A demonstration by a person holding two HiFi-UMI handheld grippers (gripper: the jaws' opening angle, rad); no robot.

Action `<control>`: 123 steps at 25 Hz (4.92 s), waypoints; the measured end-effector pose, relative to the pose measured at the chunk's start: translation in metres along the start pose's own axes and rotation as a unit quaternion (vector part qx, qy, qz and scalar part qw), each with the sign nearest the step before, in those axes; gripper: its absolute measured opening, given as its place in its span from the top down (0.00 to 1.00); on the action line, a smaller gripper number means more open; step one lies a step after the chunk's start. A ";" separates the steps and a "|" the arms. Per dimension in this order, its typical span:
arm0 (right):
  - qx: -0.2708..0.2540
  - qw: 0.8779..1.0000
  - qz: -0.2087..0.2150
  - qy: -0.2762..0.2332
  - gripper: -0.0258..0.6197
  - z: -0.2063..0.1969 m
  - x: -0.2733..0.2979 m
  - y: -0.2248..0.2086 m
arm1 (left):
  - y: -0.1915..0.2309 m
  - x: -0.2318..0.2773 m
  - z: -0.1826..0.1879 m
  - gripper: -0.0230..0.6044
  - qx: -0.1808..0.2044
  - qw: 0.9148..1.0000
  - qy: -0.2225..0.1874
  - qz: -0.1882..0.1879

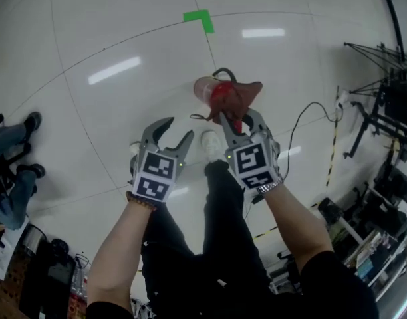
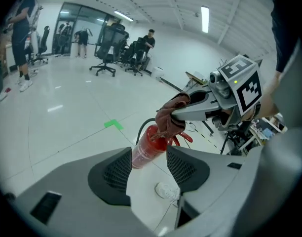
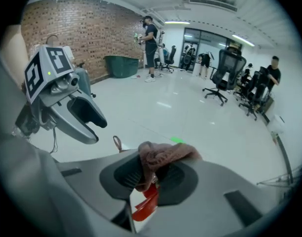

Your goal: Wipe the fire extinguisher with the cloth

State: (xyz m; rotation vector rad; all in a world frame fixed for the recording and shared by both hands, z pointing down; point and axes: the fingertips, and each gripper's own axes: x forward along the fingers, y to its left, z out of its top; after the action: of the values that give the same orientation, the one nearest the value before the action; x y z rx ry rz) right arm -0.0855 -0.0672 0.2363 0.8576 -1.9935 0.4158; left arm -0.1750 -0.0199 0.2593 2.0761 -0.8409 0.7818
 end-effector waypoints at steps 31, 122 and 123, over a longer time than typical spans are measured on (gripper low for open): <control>0.144 0.961 -0.193 -0.137 0.84 -0.174 -0.031 0.004 | -0.020 0.087 -0.049 0.62 0.216 0.974 -0.002 -0.071; 0.057 0.976 0.040 -0.205 0.84 -0.143 0.200 0.139 | 0.099 0.150 -0.143 0.57 0.305 0.910 0.032 -0.280; 0.041 0.974 0.052 -0.219 0.84 -0.134 0.189 0.142 | 0.095 0.143 -0.147 0.54 0.310 0.904 0.036 -0.293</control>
State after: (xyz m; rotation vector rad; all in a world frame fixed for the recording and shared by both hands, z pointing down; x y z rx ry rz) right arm -0.1719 0.0340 0.4734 0.9597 -2.4492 0.3948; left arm -0.1983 0.0074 0.4825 2.6286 0.1370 0.8364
